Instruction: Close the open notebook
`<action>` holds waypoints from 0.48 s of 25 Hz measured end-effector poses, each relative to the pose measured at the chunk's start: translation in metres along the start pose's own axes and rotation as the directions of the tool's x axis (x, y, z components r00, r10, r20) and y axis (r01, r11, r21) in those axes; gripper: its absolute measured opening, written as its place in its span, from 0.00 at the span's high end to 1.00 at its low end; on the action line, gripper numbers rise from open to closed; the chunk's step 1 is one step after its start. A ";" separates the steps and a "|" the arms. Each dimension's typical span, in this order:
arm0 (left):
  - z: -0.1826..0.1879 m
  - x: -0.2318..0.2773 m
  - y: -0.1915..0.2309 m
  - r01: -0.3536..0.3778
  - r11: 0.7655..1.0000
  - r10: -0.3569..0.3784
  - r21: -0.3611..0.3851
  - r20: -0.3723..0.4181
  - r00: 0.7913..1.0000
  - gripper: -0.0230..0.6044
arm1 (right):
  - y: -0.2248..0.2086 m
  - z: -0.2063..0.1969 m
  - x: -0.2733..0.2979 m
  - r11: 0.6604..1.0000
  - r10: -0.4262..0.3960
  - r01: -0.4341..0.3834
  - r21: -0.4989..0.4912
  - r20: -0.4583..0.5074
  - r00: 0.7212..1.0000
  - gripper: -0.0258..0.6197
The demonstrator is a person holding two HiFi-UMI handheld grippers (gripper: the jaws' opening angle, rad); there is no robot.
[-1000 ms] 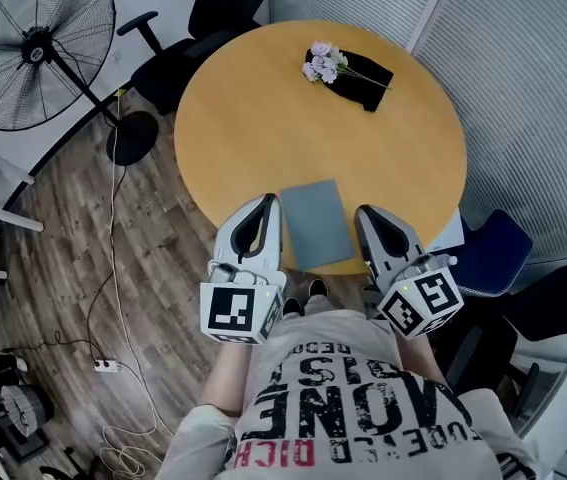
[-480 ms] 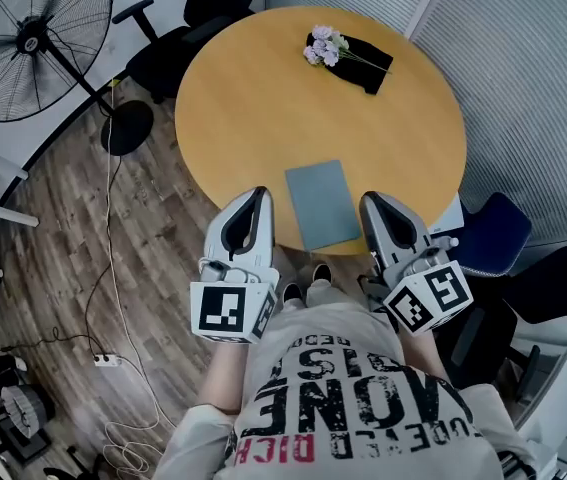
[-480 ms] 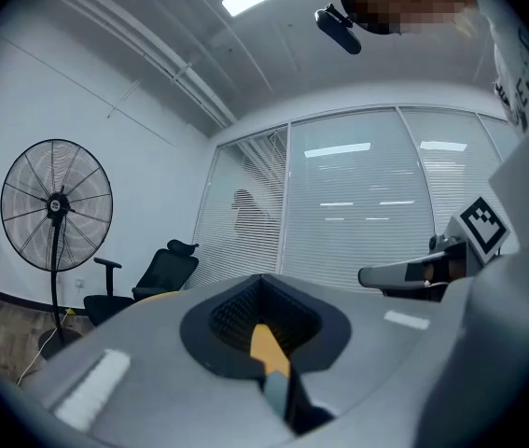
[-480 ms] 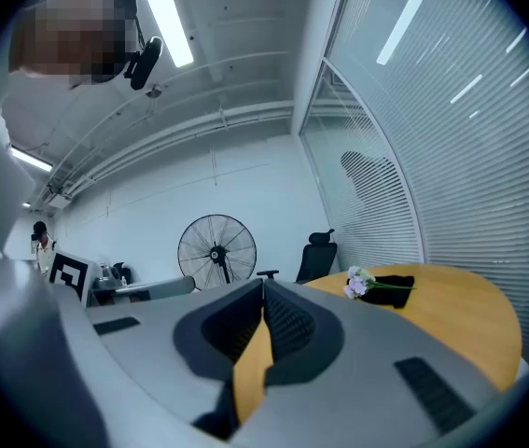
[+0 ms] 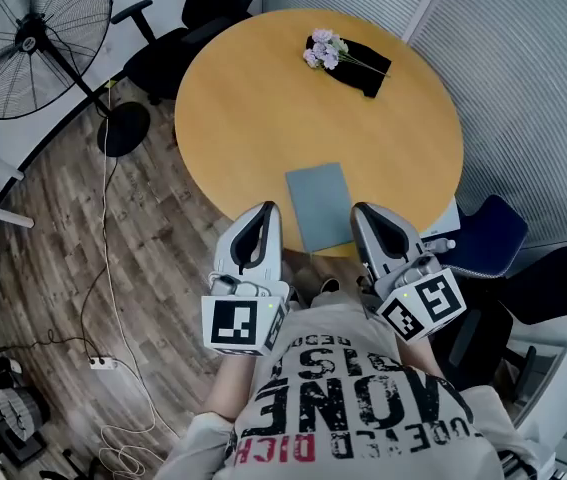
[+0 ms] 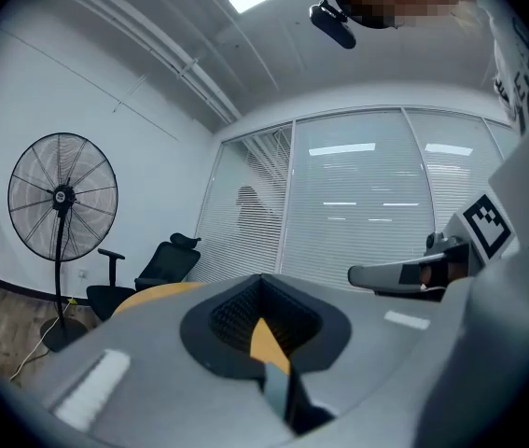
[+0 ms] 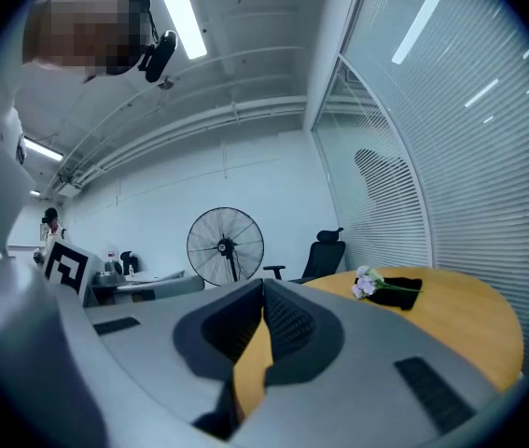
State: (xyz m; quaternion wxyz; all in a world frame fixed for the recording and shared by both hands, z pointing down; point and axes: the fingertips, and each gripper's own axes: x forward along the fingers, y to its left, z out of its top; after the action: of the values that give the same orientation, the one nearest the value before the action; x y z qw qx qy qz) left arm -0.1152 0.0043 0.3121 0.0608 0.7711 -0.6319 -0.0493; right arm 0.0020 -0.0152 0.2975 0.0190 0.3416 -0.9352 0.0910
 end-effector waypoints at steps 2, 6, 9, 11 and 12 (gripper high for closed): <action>-0.004 0.000 0.001 -0.009 1.000 0.009 -0.002 -0.006 1.000 0.95 | 0.003 -0.002 0.003 1.000 0.016 -0.016 -0.004 -0.009 1.000 0.94; -0.011 0.001 0.003 -0.014 1.000 0.014 -0.001 -0.025 1.000 0.95 | 0.004 -0.005 0.006 1.000 0.026 -0.026 -0.004 -0.016 1.000 0.94; -0.015 0.003 0.001 -0.010 1.000 0.010 0.005 -0.036 0.999 0.95 | 0.000 -0.005 0.006 1.000 0.024 -0.024 0.000 -0.019 1.000 0.94; -0.015 0.006 -0.001 -0.002 1.000 0.002 0.008 -0.038 0.999 0.95 | -0.004 -0.006 0.005 1.000 0.021 -0.021 0.004 -0.021 1.000 0.94; -0.015 0.007 -0.002 0.001 1.000 -0.001 0.008 -0.039 0.999 0.95 | -0.005 -0.006 0.005 1.000 0.019 -0.019 0.005 -0.022 1.000 0.94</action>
State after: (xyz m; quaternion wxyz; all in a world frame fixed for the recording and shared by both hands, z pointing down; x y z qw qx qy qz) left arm -0.1095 -0.0021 0.3267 0.0699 0.7724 -0.6305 -0.0320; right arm 0.0013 -0.0208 0.3043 0.0276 0.3318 -0.9379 0.0974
